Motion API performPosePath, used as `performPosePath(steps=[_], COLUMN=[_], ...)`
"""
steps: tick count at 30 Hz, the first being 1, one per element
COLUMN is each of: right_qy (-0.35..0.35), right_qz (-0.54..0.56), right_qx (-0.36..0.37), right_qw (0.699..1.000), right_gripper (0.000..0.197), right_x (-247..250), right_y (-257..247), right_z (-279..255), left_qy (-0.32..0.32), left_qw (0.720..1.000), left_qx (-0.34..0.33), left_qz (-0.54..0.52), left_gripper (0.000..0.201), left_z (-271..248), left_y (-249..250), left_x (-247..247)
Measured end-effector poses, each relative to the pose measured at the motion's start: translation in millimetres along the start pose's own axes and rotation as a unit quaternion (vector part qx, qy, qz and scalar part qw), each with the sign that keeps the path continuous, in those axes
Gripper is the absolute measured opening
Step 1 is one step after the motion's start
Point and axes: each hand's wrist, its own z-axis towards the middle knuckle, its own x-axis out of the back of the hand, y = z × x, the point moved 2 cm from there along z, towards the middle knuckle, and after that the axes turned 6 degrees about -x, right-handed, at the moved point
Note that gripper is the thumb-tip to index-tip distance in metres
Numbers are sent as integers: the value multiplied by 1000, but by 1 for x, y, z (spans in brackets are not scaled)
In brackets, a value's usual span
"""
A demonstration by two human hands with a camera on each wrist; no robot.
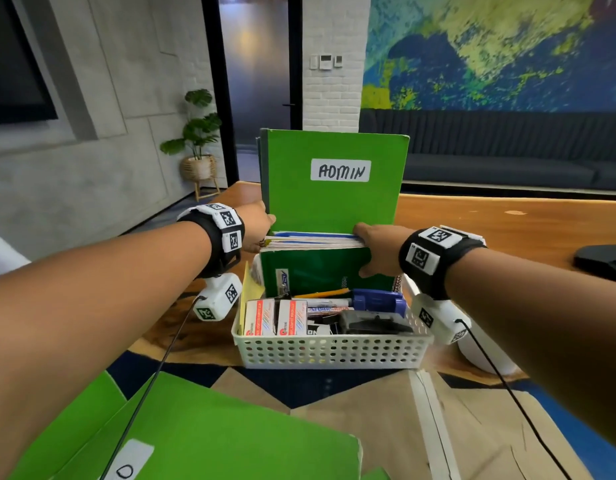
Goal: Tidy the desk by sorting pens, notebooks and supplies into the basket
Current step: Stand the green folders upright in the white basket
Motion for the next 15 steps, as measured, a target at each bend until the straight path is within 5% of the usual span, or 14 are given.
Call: performPosePath(steps=[5, 11, 15], right_qy=[-14, -10, 19], right_qz=[16, 18, -2], right_qx=[35, -11, -58], right_qw=[999, 1000, 998], right_gripper=[61, 84, 83], right_x=[17, 2, -1], right_y=[6, 5, -3], right_z=[2, 10, 4], left_qy=[-23, -30, -36], left_qw=[986, 995, 995], left_qx=[-131, -65, -92], left_qz=[98, -68, -10], left_gripper=[52, 49, 38], left_z=[1, 4, -1], left_y=[4, -9, -16], left_x=[14, 6, 1])
